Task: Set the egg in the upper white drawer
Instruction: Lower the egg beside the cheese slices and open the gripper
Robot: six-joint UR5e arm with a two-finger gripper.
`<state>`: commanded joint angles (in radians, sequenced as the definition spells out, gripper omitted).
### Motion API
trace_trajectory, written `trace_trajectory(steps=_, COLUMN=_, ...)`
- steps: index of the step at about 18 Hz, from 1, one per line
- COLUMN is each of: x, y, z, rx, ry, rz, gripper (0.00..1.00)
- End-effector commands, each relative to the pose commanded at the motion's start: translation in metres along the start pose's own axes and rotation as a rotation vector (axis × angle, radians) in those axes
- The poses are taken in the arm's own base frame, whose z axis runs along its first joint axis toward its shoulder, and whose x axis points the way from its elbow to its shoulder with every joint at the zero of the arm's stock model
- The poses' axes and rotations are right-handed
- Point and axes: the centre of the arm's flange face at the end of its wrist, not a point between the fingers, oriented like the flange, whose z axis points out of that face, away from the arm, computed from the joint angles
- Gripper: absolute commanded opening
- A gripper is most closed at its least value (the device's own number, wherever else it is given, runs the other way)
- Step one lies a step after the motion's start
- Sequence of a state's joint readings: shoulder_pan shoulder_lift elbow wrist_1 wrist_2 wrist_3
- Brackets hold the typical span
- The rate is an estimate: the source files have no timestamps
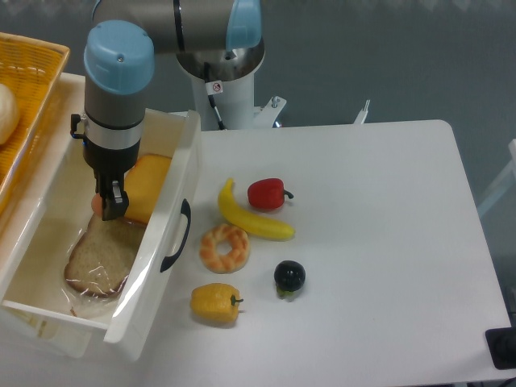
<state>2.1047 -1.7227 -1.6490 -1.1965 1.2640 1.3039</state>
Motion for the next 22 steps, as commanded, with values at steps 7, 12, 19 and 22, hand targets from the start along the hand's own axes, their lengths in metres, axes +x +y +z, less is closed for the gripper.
trace_trajectory(steps=7, x=0.0016, y=-0.0019, z=0.0038, rx=-0.002, ry=0.006, rz=0.004, gripper=0.41)
trace_trajectory(steps=12, x=0.0016, y=-0.0021, z=0.0037, rx=0.0, ry=0.005, rz=0.005, gripper=0.57)
trace_trajectory(steps=19, x=0.0016, y=-0.0025, z=0.0025, rx=0.001, ry=0.001, rz=0.006, gripper=0.69)
trace_trajectory(steps=22, x=0.0008, y=-0.0026, z=0.0003, rx=0.004, ry=-0.007, rz=0.007, gripper=0.78)
